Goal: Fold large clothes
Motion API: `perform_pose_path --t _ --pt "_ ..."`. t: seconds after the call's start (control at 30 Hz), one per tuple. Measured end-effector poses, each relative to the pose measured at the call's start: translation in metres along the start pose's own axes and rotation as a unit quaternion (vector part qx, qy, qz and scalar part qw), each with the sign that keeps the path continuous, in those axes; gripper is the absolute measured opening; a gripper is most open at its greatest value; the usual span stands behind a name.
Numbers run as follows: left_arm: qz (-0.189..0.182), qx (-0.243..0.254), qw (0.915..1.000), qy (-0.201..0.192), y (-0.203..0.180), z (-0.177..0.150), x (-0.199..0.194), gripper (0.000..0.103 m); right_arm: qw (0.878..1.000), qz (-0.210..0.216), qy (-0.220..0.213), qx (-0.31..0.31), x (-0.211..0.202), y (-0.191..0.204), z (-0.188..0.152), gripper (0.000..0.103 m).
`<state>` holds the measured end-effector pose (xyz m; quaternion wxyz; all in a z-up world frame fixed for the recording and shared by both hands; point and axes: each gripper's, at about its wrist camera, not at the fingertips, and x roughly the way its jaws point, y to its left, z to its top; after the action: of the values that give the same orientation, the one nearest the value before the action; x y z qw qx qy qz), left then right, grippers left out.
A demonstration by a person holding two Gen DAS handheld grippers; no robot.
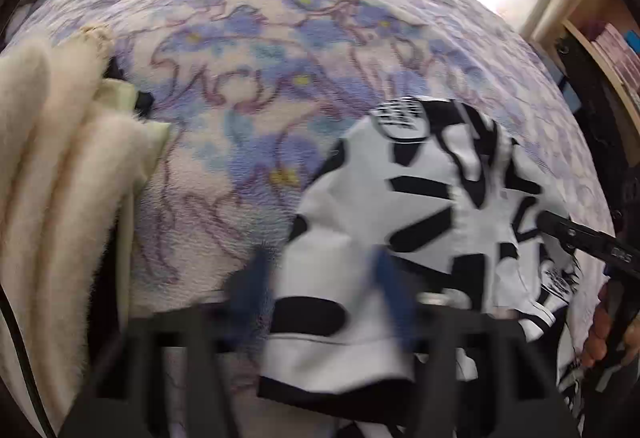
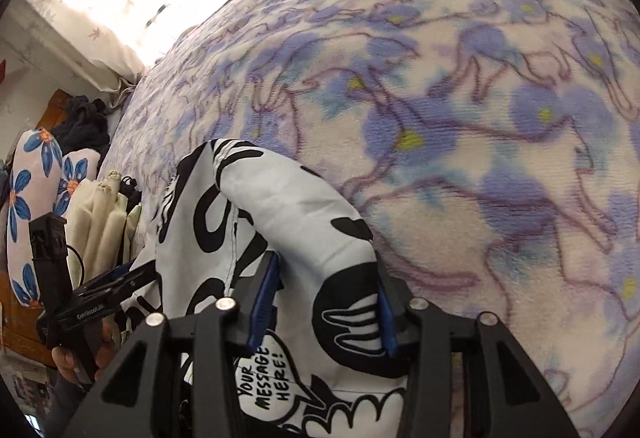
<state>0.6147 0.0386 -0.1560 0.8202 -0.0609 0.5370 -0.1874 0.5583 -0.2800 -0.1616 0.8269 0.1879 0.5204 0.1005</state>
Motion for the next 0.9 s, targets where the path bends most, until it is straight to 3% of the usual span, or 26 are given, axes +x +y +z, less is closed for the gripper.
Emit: perform_pose_path --t 0.03,0.13,0.33,0.5,0.6,0.73,0.8,0.9 --pt "-0.012 0.001 0.9999 0.003 -0.003 -0.001 -0.003 0.007 1.0 0.001 -0.001 -0.007 -0.002 0.004 -0.001 0.012" --pt "0.008 0.028 0.9992 -0.028 -0.018 -0.007 -0.029 0.004 0.999 -0.008 -0.025 -0.045 -0.023 0.022 -0.009 0.008" --pt "-0.001 0.073 0.9918 -0.105 -0.039 -0.048 -0.113 0.004 0.986 0.011 -0.091 -0.139 -0.111 0.061 -0.053 0.007" --pt "-0.053 0.096 0.9812 -0.158 -0.033 -0.123 -0.191 0.004 0.963 0.023 -0.148 -0.224 -0.194 0.086 -0.136 0.007" --pt "-0.073 0.117 0.9779 -0.157 -0.026 -0.179 -0.225 0.007 0.949 -0.003 -0.147 -0.278 -0.226 0.1 -0.205 0.009" --pt "-0.044 0.156 0.9793 -0.121 -0.021 -0.259 -0.243 0.017 0.947 -0.068 -0.089 -0.3 -0.233 0.092 -0.277 0.025" --pt "-0.03 0.15 0.9845 -0.086 -0.013 -0.294 -0.24 0.017 0.95 -0.092 -0.051 -0.294 -0.23 0.082 -0.314 0.025" --pt "-0.032 0.121 0.9917 -0.031 0.002 -0.336 -0.234 0.017 0.962 -0.087 -0.015 -0.26 -0.229 0.07 -0.351 0.025"
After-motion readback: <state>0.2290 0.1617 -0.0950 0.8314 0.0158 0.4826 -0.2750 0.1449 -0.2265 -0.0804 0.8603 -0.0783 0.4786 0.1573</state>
